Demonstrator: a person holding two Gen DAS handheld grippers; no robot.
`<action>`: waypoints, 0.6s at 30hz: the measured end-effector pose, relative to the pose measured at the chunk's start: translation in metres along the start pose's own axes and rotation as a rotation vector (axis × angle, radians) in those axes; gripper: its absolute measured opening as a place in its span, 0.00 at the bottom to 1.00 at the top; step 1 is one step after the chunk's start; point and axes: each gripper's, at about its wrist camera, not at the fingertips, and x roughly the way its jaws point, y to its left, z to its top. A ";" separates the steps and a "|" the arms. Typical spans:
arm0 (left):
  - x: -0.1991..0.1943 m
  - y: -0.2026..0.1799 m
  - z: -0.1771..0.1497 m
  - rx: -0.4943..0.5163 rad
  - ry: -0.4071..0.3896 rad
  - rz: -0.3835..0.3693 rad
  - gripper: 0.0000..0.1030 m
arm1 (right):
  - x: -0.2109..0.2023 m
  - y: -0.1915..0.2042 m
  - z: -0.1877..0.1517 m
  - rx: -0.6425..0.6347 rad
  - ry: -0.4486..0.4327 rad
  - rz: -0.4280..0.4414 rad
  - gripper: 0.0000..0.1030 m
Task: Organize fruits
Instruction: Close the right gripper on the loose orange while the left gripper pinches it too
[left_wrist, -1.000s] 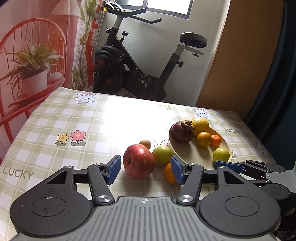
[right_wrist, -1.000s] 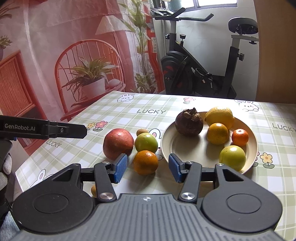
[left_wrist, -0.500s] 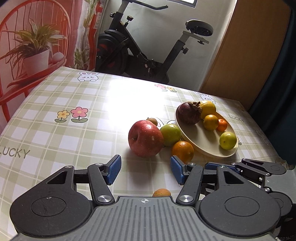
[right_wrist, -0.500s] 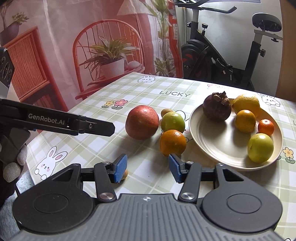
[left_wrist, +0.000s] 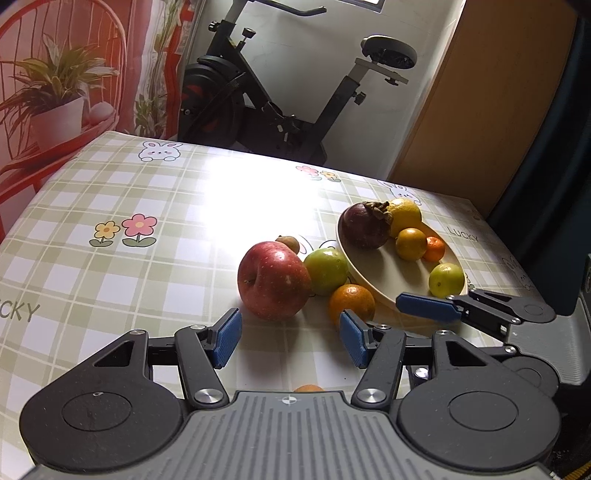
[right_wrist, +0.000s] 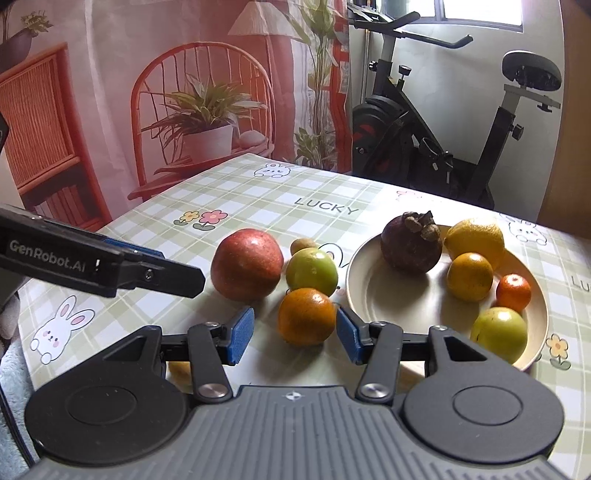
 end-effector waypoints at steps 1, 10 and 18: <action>0.002 -0.002 0.001 0.005 -0.001 -0.005 0.58 | 0.003 -0.002 0.002 0.000 -0.005 0.000 0.51; 0.020 -0.017 0.012 0.039 0.008 -0.052 0.55 | 0.033 -0.004 0.003 -0.059 0.043 0.030 0.50; 0.048 -0.028 0.011 0.063 0.068 -0.104 0.51 | 0.031 -0.007 -0.012 -0.027 0.068 0.072 0.51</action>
